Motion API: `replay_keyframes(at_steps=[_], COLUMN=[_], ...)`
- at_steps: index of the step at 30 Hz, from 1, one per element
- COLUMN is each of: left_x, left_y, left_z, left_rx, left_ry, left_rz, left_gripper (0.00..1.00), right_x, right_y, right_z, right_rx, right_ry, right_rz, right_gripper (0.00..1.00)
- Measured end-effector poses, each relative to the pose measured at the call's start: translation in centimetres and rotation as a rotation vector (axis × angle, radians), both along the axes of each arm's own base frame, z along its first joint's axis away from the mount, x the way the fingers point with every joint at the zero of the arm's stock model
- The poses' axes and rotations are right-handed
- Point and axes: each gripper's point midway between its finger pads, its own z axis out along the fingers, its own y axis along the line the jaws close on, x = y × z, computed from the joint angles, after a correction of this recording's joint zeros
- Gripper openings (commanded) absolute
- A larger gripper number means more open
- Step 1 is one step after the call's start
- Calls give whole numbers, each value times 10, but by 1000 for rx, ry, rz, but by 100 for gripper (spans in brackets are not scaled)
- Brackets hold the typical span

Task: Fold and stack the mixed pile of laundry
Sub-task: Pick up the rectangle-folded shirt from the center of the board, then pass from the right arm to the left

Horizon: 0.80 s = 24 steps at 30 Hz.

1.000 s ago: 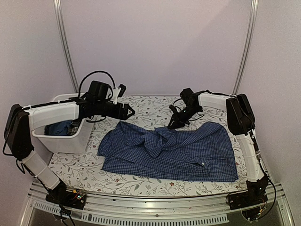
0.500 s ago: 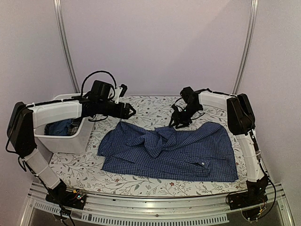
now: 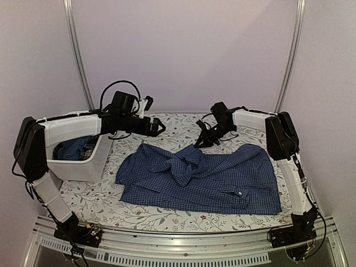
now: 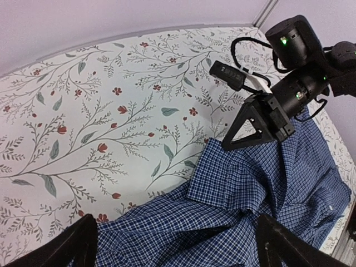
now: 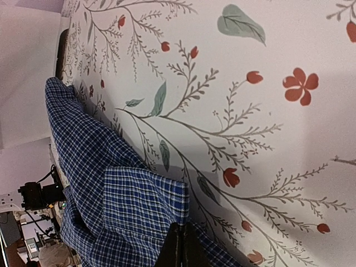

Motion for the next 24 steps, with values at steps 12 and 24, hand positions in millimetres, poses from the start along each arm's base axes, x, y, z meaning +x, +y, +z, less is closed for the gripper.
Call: replay_keyframes(at_steps=[12, 24], left_x=[18, 12], left_y=[-50, -72], left_z=[38, 67], left_rx=[-140, -201], left_ry=[-14, -60], left_rz=[-175, -268], left_gripper=[100, 100], right_x=[24, -3], right_y=[16, 23], right_z=[199, 307], right_rx=[293, 570], right_ry=[-472, -686], right_rz=[23, 126], right_gripper=[0, 0])
